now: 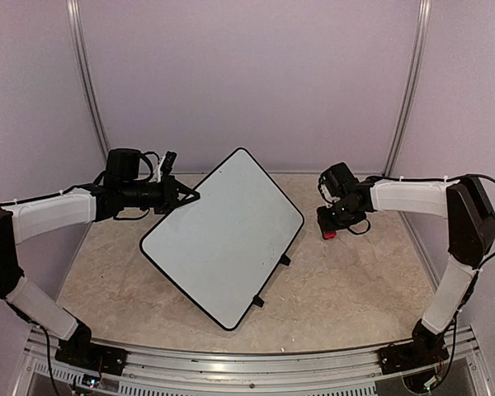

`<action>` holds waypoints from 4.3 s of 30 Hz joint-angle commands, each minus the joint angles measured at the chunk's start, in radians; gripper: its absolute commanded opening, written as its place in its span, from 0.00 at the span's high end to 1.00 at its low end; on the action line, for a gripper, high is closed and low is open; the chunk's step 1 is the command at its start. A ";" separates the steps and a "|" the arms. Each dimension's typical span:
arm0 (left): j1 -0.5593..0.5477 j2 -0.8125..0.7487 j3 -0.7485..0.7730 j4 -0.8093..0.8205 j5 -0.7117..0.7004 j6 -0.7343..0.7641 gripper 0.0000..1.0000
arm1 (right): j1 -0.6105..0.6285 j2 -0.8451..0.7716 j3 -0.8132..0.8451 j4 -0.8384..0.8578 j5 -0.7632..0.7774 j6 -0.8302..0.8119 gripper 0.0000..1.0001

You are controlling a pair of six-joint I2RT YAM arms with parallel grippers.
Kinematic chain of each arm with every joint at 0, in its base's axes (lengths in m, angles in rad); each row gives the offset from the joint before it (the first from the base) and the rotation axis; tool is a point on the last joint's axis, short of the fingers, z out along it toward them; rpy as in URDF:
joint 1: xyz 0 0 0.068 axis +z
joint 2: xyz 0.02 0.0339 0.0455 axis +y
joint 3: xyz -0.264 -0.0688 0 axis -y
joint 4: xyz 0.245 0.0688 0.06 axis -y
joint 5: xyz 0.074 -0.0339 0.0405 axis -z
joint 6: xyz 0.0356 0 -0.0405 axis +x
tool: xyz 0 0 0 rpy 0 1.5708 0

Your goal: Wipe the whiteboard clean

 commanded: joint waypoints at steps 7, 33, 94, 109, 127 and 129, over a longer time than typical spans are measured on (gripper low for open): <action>-0.010 -0.005 -0.009 0.056 0.023 0.062 1.00 | -0.050 -0.010 -0.035 0.067 -0.103 0.048 0.61; -0.012 -0.012 -0.010 0.062 0.034 0.061 1.00 | -0.094 0.165 0.036 0.371 -0.440 0.232 0.01; -0.013 -0.015 -0.009 0.060 0.035 0.062 1.00 | -0.105 -0.011 -0.162 0.560 -0.581 0.231 0.01; -0.011 -0.006 -0.011 0.063 0.034 0.059 1.00 | -0.105 0.010 -0.171 0.464 -0.449 0.175 0.01; -0.009 -0.009 -0.011 0.066 0.042 0.057 1.00 | -0.101 0.082 -0.164 0.574 -0.640 0.209 0.01; -0.010 -0.007 -0.011 0.066 0.042 0.057 1.00 | -0.096 0.082 -0.164 0.574 -0.657 0.210 0.01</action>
